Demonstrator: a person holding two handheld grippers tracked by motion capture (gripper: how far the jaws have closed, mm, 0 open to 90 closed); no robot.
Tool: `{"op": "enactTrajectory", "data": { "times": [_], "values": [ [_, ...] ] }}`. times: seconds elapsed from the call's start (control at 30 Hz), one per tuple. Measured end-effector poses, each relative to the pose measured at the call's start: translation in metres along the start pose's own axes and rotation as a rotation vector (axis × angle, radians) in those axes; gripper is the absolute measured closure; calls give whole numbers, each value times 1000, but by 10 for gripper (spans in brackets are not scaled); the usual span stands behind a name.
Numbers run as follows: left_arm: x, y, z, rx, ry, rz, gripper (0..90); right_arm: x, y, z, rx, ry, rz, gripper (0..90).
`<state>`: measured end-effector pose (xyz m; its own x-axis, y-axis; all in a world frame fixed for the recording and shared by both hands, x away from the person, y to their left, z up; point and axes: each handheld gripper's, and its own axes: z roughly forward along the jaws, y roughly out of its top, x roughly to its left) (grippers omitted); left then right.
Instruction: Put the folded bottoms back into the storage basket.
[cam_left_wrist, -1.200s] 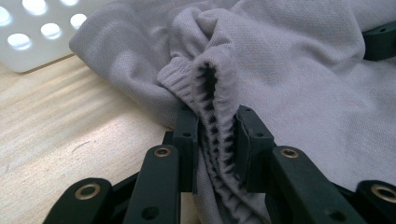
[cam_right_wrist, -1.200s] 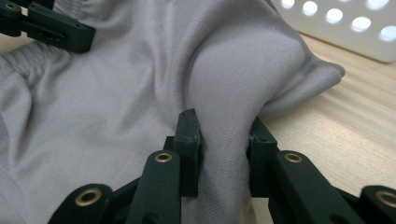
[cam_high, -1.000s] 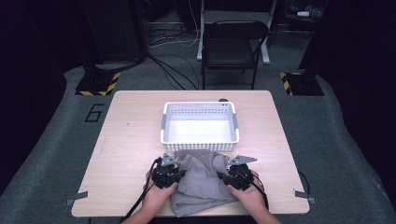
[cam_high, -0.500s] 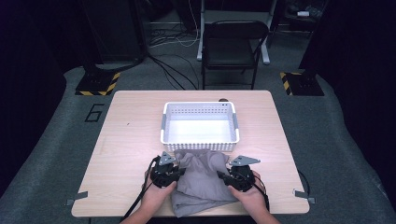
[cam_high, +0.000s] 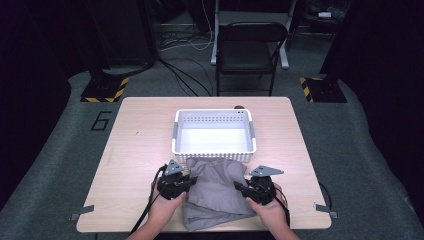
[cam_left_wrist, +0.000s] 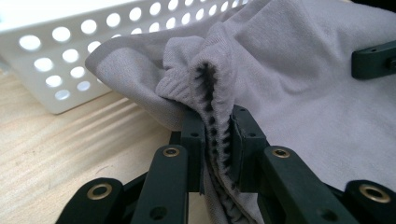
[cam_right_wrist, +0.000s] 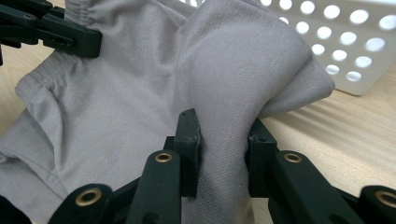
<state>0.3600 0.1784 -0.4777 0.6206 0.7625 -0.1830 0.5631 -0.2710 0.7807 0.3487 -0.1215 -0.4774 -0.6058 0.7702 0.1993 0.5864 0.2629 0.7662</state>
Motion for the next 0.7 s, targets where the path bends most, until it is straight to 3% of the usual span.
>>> {"op": "enactTrajectory", "data": {
  "times": [0.1,0.13,0.17,0.4,0.5,0.7],
  "values": [
    [-1,4,-6,-15,-4,-10,779,1,2,-4,-8,-2,3,714],
    [-1,5,-8,-19,-6,3,779,1,3,-4,-15,-2,4,714],
    [-2,7,-10,-31,-11,-14,779,1,4,-6,-18,-5,1,714],
    [0,16,-16,-38,-5,24,779,8,10,-14,-36,-39,-1,713],
    [0,19,-18,-48,-1,15,780,10,12,-16,-48,-51,-10,713],
    [-1,26,-26,-69,8,11,780,12,18,-22,-67,-63,19,713]
  ]
}}
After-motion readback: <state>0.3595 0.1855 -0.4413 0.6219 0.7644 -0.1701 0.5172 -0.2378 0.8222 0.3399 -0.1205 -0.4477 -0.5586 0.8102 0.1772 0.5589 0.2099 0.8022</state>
